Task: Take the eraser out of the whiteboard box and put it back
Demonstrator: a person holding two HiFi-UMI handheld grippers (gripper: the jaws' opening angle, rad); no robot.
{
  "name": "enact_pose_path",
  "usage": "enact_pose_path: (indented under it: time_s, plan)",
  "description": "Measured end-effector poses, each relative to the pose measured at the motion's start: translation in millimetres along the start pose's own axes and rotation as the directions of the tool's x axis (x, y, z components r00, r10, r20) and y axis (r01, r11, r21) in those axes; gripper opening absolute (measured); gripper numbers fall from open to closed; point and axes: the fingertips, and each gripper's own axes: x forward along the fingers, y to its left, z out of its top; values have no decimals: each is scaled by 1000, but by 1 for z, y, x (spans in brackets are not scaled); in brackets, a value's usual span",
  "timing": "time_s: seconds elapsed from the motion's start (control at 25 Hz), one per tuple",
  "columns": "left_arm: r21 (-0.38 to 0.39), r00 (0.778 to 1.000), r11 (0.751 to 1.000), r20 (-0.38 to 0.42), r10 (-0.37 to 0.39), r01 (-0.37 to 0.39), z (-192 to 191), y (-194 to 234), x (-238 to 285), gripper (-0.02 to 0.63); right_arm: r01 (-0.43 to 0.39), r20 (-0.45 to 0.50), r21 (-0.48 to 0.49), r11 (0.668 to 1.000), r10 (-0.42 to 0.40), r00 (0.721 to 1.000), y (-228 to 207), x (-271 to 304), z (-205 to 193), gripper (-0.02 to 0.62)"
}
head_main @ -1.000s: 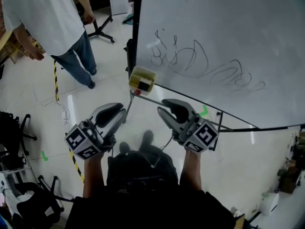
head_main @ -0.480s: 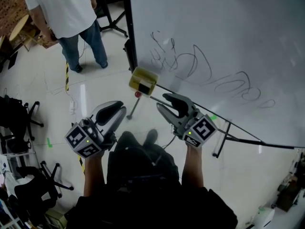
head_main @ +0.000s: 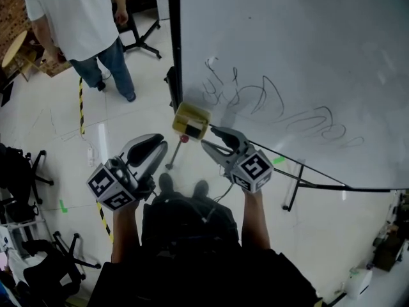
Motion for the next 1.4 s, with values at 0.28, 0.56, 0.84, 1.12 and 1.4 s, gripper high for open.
enact_pose_path:
  time_s: [0.28, 0.56, 0.84, 1.12, 1.4]
  plan:
    - [-11, 999, 999, -3, -33, 33, 15, 25, -7, 112, 91, -130, 5, 996, -89, 988, -20, 36, -36, 213]
    - [-20, 998, 999, -25, -51, 50, 12, 42, -6, 249, 130, -216, -24, 991, -133, 967, -31, 56, -54, 218]
    - [-14, 994, 997, -80, -74, 73, -2, 47, -1, 293, 144, -278, -53, 988, -153, 948, -37, 66, -67, 218]
    - [-24, 993, 997, -87, -79, 77, -3, 52, 5, 293, 131, -312, -84, 988, -151, 938, -37, 72, -75, 218]
    - [-28, 992, 996, -92, -84, 82, -4, 50, 9, 293, 95, -317, -122, 988, -129, 939, -26, 72, -74, 216]
